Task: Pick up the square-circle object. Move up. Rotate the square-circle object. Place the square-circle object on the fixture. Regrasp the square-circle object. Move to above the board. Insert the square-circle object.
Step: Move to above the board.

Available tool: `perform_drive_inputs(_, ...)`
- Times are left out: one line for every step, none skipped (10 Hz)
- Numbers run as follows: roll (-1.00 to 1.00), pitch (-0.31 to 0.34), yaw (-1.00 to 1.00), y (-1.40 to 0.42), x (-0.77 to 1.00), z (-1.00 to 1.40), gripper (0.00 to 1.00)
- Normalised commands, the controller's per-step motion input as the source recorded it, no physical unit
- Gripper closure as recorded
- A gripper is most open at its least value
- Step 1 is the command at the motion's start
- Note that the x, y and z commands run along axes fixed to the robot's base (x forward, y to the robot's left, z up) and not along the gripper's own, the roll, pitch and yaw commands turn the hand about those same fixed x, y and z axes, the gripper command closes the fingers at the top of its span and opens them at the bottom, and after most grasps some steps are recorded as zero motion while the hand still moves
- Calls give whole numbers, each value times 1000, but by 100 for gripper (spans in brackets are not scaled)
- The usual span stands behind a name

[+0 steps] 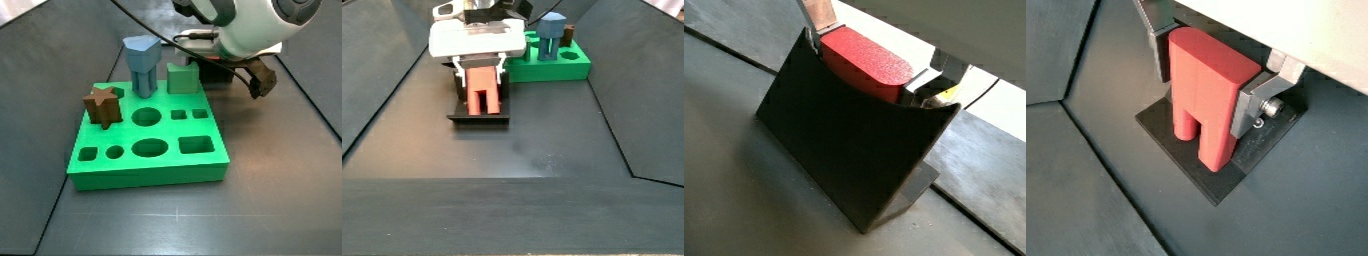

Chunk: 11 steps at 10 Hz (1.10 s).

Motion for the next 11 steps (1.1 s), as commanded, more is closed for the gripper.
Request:
perform_drive_inputs(-127, 9, 77, -10, -72, 1000, 100)
perform_drive_inputs(-127, 9, 77, -10, -72, 1000, 100)
perform_drive_inputs(-130, 6, 67, -11, -73, 1000, 100)
perform_drive_inputs(-104, -10, 39, -8, -74, 1000, 100)
perform_drive_inputs(-83, -9, 29, -9, -72, 1000, 100)
perform_drive_inputs(-67, 0, 16, -8, -71, 1000, 100)
perform_drive_inputs(-56, 9, 8, -9, -70, 1000, 100)
perform_drive_inputs(-50, 19, 4, -9, -70, 1000, 100)
perform_drive_inputs(-41, 34, 3, -10, -70, 1000, 100)
perform_drive_inputs(-37, 42, 3, -11, -68, 1000, 100)
perform_drive_inputs(-38, 46, 8, -11, -67, 1000, 100)
